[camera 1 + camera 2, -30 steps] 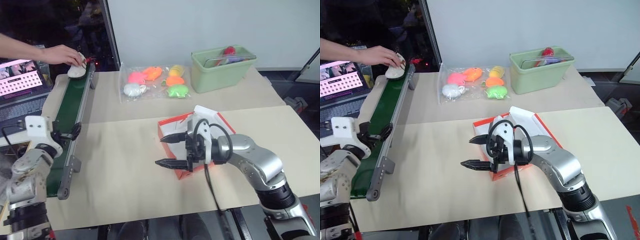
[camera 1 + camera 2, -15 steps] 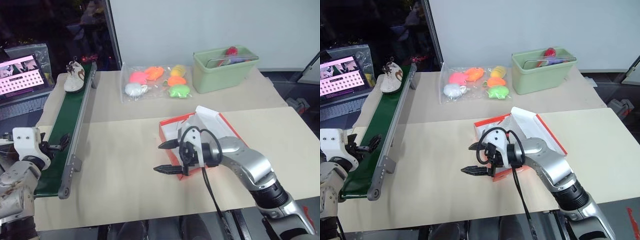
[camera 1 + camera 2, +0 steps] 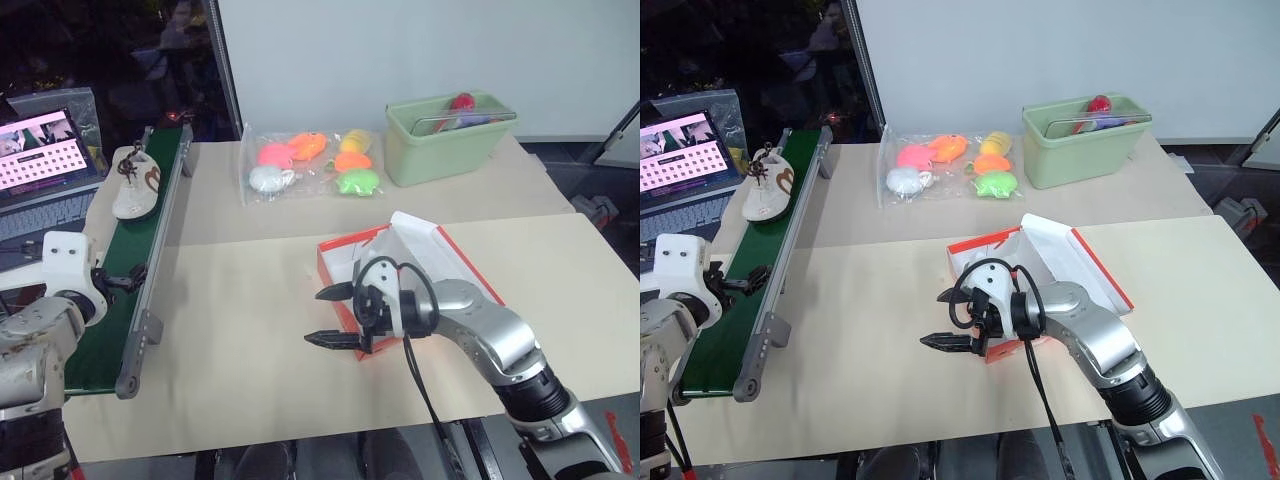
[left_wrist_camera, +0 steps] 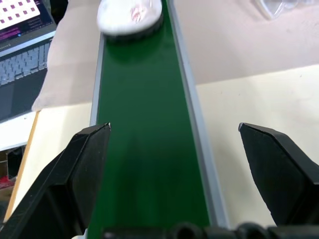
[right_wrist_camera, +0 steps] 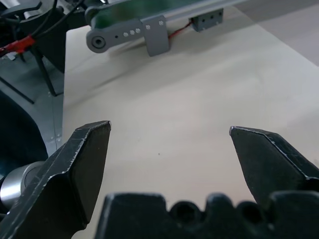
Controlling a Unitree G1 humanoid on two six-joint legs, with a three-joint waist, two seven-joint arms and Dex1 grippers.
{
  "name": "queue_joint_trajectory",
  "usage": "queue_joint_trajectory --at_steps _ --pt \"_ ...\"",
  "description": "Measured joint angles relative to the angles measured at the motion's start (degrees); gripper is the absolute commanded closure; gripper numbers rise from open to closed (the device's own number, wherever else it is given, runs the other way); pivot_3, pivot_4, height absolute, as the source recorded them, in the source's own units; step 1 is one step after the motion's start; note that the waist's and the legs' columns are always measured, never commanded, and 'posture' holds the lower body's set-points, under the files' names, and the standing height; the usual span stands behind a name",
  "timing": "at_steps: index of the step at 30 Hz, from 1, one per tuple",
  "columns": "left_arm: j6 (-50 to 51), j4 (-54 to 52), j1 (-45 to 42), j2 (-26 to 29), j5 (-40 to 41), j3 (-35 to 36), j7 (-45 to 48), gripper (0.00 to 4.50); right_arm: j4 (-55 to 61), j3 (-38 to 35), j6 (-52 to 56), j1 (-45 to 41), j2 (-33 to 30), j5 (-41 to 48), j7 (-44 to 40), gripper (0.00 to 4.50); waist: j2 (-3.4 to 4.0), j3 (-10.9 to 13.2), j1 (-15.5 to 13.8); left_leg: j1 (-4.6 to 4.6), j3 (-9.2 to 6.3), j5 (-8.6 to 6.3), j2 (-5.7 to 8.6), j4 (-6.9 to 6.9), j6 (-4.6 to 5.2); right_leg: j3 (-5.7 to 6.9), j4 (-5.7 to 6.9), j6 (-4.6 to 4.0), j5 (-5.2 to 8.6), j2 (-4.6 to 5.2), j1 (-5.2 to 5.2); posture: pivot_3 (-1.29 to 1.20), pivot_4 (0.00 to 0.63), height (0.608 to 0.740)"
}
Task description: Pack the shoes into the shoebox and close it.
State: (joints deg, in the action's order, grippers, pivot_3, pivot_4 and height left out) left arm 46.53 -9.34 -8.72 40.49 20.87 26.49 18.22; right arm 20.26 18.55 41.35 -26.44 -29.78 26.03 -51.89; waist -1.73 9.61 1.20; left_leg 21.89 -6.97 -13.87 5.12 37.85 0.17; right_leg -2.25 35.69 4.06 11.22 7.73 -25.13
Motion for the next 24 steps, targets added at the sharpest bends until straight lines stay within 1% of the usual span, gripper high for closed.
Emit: queue_joint_trajectory --at_steps 4,14,22,24 --pt "1.19 0.11 0.02 0.75 -0.58 0.01 -0.26 0.1 0.0 -0.06 0.01 0.09 0.01 0.0 0.55 0.0 0.0 0.0 -0.02 -0.03 0.0 -0.05 -0.07 0.0 -0.08 0.0 -0.01 -0.05 -0.03 -0.15 -0.01 0.0 0.15 0.74" --pt "0.74 3.61 0.03 4.11 -5.03 0.4 -1.9 0.1 0.02 -1.0 0.36 0.39 0.79 0.06 1.33 0.0 0.0 0.0 -0.21 -0.05 0.01 -0.08 -0.07 0.0 -0.13 0.0 -0.03 -0.07 -0.04 -0.15 0.0 0.0 0.15 0.74" --pt "0.43 4.21 -0.4 4.13 -5.06 0.41 -1.8 0.1 0.33 -1.57 0.74 0.73 1.46 0.45 1.94 0.0 0.0 0.0 -0.19 -0.06 0.01 -0.08 -0.07 0.0 -0.14 0.0 -0.01 -0.07 -0.04 -0.16 0.0 0.0 0.15 0.74" --pt "1.3 5.51 -1.29 3.4 -4.78 0.69 -2.01 0.1 0.51 -1.85 1.2 0.74 1.58 1.22 2.08 0.0 0.0 0.0 -0.2 -0.08 0.01 -0.08 -0.07 0.0 -0.14 0.0 -0.01 -0.07 -0.04 -0.15 0.01 0.0 0.15 0.74"
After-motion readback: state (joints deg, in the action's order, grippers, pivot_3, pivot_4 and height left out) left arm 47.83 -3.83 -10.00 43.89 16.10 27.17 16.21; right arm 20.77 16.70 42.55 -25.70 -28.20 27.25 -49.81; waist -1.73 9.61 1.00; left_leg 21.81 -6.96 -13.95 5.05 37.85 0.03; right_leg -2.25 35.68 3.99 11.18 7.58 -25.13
